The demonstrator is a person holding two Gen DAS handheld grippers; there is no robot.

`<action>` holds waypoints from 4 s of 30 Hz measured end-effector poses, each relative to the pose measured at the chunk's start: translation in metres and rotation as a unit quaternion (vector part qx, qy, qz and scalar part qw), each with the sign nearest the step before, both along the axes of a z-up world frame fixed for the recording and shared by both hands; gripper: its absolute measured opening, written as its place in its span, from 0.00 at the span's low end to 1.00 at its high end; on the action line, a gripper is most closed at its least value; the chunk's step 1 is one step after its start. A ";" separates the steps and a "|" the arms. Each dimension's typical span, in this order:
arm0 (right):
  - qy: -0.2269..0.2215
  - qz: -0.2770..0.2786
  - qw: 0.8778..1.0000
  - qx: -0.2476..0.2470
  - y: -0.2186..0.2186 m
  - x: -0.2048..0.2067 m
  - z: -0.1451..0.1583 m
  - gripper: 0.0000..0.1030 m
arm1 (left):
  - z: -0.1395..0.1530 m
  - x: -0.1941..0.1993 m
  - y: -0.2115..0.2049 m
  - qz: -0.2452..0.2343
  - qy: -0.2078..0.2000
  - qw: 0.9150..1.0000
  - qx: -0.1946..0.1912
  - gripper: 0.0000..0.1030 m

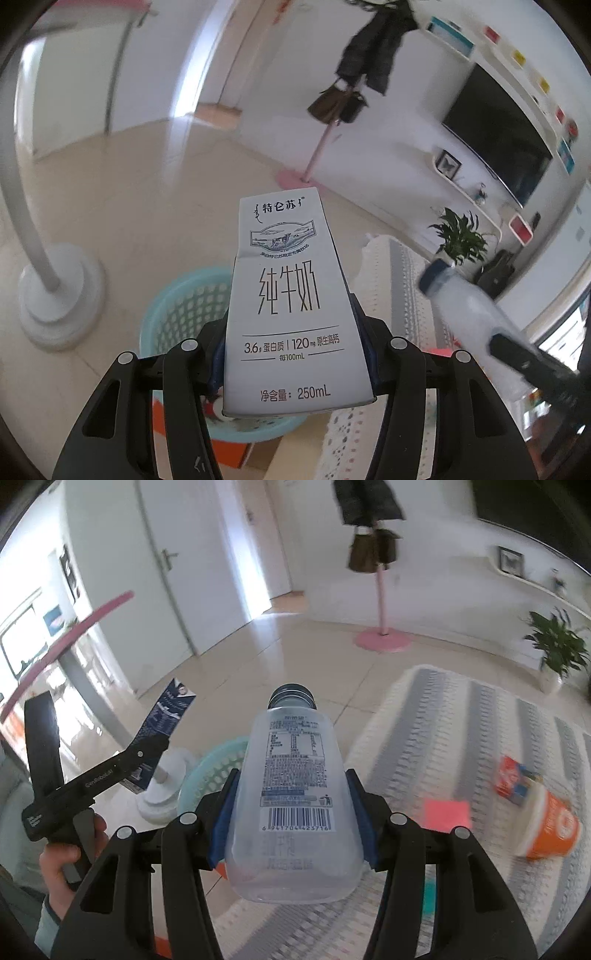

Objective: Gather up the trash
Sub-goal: 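Carry the carton and clear bottle to the basket and open both tools, then grasp the teal packet with the left tool while the right tool grasps the orange cup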

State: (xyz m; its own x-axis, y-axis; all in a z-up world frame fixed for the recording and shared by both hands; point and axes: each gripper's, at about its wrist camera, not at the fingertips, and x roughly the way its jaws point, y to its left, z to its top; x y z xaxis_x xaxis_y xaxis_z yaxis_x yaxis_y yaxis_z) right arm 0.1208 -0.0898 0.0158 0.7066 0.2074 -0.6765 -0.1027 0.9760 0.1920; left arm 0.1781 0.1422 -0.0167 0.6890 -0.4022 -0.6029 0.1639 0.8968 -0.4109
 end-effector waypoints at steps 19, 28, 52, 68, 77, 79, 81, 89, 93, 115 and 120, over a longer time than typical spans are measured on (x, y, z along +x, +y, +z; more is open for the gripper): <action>0.141 -0.001 0.989 0.032 0.059 0.074 -0.112 0.52 | -0.060 0.028 0.023 0.013 0.127 0.992 0.005 0.63; 0.119 0.001 0.993 0.025 0.055 0.058 -0.101 0.53 | -0.041 0.020 0.009 0.011 0.093 0.996 0.008 0.63; -0.049 -0.158 0.985 -0.046 -0.145 -0.082 0.007 0.53 | -0.019 -0.065 -0.201 -0.227 -0.018 0.973 0.037 0.63; 0.005 -0.284 0.959 -0.020 -0.307 -0.107 -0.046 0.58 | -0.097 -0.097 -0.310 -0.312 0.019 0.926 0.213 0.73; 0.045 -0.269 0.961 -0.042 -0.326 -0.061 -0.068 0.58 | -0.100 -0.093 -0.310 -0.314 0.013 0.924 0.218 0.40; 0.067 -0.254 0.964 -0.040 -0.327 -0.051 -0.076 0.57 | -0.096 -0.092 -0.307 -0.311 0.010 0.927 0.209 0.39; 0.080 -0.240 0.967 -0.035 -0.325 -0.047 -0.080 0.50 | -0.091 -0.091 -0.304 -0.305 0.003 0.931 0.200 0.39; 0.126 -0.194 0.973 0.025 -0.312 -0.065 -0.093 0.49 | -0.075 -0.080 -0.284 -0.277 -0.001 0.947 0.162 0.39; 0.135 -0.166 0.975 0.052 -0.291 -0.086 -0.094 0.49 | -0.073 -0.074 -0.277 -0.268 0.006 0.952 0.150 0.39; 0.131 -0.158 0.969 0.135 -0.274 -0.088 -0.131 0.69 | -0.065 -0.077 -0.264 -0.267 -0.003 0.954 0.138 0.39; 0.129 -0.150 0.973 0.120 -0.261 -0.081 -0.132 0.63 | -0.064 -0.074 -0.258 -0.263 -0.003 0.955 0.138 0.39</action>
